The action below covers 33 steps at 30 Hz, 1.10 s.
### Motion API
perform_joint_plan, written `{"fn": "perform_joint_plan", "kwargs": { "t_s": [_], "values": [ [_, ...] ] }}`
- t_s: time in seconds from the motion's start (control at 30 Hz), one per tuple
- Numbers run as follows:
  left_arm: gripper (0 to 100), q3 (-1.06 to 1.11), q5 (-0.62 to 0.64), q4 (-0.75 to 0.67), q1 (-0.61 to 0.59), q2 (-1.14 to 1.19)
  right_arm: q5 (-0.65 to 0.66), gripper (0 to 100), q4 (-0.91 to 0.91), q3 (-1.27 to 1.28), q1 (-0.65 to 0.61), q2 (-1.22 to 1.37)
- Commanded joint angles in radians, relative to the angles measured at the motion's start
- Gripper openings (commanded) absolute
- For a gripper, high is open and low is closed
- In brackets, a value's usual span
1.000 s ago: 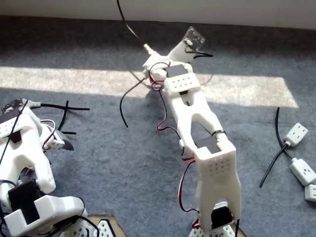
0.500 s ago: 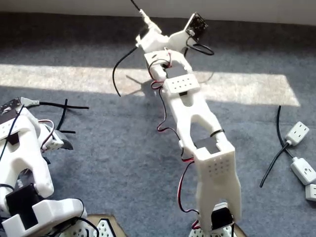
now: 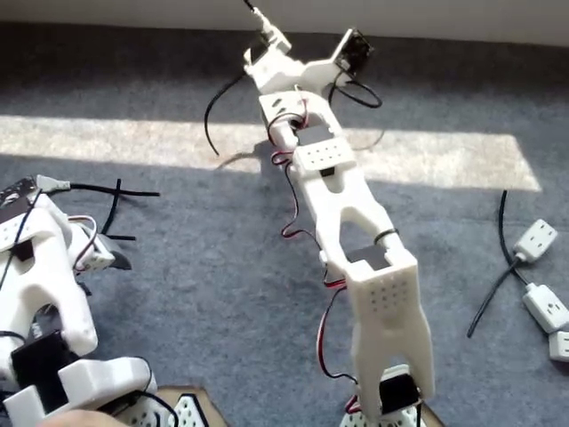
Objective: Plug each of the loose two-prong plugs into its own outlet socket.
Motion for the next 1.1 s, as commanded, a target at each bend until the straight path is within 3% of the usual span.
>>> {"fn": "perform_joint_plan", "kwargs": {
  "t_s": [0.0, 0.47, 0.67, 1.07],
  "values": [
    [28, -0.002, 0.005, -0.008, 0.018, -0.041, 0.000, 13.5, -0.025, -0.051, 0.010, -0.033],
    [28, -0.002, 0.005, -0.008, 0.018, -0.041, 0.002, 16.6, -0.019, -0.051, 0.010, -0.033],
    [28, -0.002, 0.005, -0.008, 0.018, -0.041, 0.144, 17.8, -0.021, -0.004, 0.010, -0.041],
    [28, -0.002, 0.005, -0.008, 0.018, -0.041, 0.224, 19.9, -0.019, 0.024, -0.007, -0.041]
  ]
}}
